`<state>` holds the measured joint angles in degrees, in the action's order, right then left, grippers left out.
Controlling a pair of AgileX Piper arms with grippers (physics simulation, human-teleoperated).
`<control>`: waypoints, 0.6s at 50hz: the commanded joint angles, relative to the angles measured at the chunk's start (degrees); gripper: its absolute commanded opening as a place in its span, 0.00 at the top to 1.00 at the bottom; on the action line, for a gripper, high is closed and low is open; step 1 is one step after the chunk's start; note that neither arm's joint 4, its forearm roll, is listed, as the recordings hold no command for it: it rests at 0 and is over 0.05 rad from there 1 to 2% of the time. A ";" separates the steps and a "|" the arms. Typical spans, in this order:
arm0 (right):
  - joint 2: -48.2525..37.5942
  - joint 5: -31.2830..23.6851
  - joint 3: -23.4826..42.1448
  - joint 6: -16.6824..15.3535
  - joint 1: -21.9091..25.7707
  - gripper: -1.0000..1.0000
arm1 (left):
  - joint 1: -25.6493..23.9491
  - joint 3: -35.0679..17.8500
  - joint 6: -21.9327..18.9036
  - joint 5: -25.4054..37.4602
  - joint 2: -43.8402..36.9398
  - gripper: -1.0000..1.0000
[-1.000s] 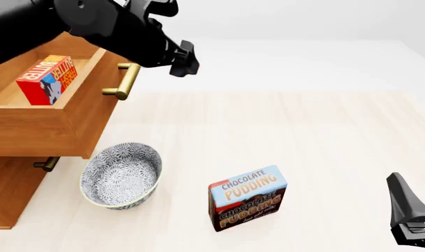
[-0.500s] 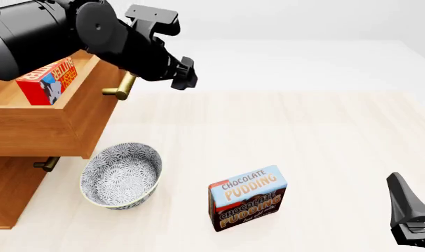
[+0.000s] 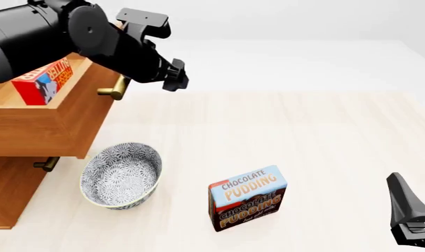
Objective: Put the butter at the back in the top drawer of the cabinet and close it.
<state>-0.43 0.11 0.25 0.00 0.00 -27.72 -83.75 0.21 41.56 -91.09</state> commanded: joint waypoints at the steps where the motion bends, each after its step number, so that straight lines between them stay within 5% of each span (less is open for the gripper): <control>1: 0.00 0.00 0.00 0.00 0.00 0.00 | 1.36 1.61 0.56 -0.37 -1.05 0.00; 30: 0.00 0.00 0.00 0.00 0.00 0.00 | 5.35 5.83 0.85 -2.08 0.28 0.00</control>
<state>-0.43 0.11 0.25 0.00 0.00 -24.25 -81.13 -0.35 40.16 -89.10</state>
